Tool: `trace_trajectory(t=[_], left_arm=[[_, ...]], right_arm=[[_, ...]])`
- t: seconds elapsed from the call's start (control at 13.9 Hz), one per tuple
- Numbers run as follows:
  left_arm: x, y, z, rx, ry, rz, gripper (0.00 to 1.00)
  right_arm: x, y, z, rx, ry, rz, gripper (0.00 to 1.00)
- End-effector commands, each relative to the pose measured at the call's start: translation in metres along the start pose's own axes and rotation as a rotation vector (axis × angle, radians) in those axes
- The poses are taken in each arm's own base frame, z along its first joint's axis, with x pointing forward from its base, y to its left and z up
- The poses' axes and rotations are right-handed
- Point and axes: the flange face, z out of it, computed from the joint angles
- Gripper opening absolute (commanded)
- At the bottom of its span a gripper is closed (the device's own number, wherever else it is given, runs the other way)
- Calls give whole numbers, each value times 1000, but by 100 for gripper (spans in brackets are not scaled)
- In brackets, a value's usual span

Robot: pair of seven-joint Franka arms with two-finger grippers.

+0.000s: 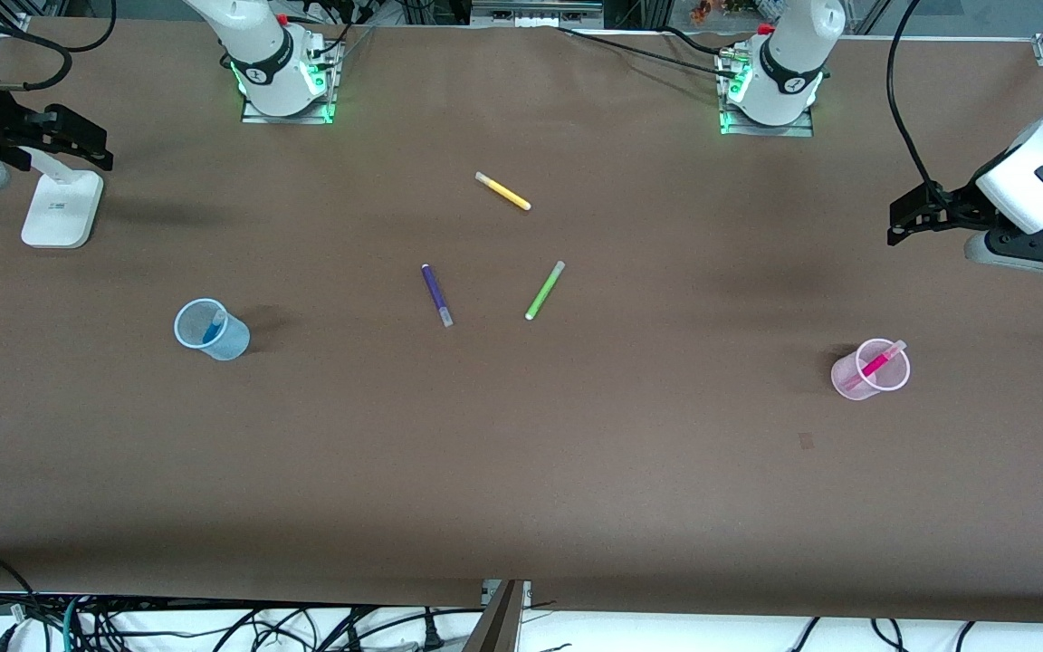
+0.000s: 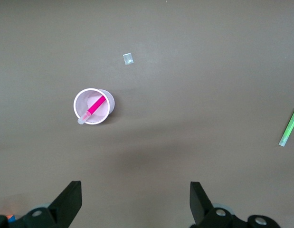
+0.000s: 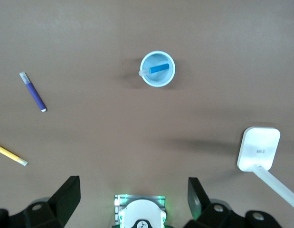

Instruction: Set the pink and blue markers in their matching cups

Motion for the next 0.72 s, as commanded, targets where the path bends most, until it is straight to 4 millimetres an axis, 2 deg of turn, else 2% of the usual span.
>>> trace_trajectory(t=[0.0,0.22,0.65], left_arm=[[-8,-3,-2,-25,17,18,100],[-8,-2,-3,-28,19,19,100],[-7,-2,-3,-37,20,17,100]], right_arm=[[0,15,4,8,-20,32,100],[8,17,-1,7,-23,34,100],[8,18,-2,8,-20,36,100]])
